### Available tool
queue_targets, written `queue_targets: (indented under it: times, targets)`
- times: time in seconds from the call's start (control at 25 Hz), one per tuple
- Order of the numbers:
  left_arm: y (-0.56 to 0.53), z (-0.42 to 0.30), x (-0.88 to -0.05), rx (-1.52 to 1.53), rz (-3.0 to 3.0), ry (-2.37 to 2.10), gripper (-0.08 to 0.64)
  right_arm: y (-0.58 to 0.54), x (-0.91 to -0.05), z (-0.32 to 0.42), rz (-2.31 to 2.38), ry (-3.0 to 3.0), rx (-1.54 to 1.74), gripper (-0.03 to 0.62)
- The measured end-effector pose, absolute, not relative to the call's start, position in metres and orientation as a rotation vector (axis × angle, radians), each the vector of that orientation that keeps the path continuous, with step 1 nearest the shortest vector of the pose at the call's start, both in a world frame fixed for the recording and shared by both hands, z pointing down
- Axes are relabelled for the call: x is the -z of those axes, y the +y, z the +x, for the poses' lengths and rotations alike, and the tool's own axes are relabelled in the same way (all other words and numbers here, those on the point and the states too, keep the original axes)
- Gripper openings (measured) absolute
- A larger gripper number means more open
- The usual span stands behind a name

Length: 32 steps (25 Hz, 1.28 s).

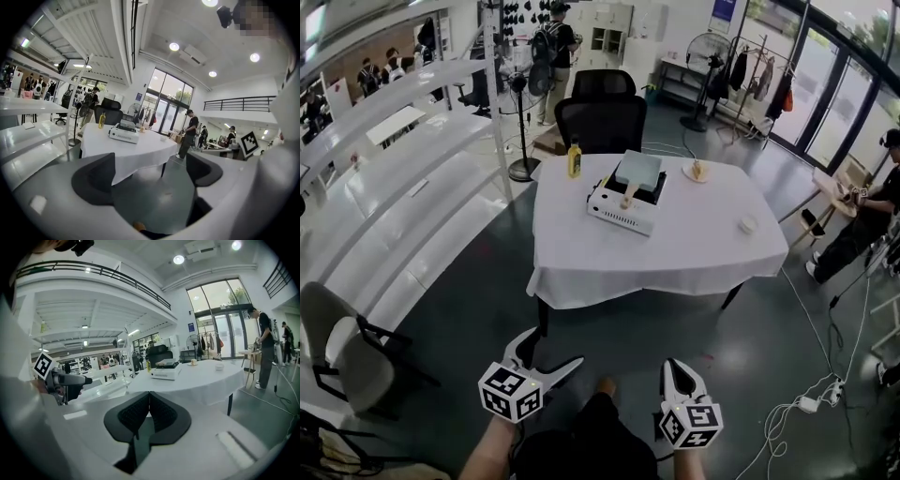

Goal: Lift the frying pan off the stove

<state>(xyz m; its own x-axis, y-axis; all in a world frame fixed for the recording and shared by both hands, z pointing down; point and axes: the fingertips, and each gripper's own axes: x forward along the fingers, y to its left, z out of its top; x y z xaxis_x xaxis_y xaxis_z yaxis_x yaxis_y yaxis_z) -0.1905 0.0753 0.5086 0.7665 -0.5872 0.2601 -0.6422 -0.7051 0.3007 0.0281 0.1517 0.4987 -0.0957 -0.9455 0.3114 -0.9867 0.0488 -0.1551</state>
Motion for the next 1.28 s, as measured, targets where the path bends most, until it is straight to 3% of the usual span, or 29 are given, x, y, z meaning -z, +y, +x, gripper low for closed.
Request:
queue_targets:
  times: [0.72,1.28]
  targets:
    - [-0.082,-0.114,-0.499,-0.120,2.550,-1.011,0.505,-0.024,-0.486,0.121,1.985,-2.232,-0.465,0.006]
    - [-0.150,-0.069,-0.505,-0.093,2.534,-1.054,0.505,-0.092,-0.494,0.166,1.950,-2.271,-0.465,0.006]
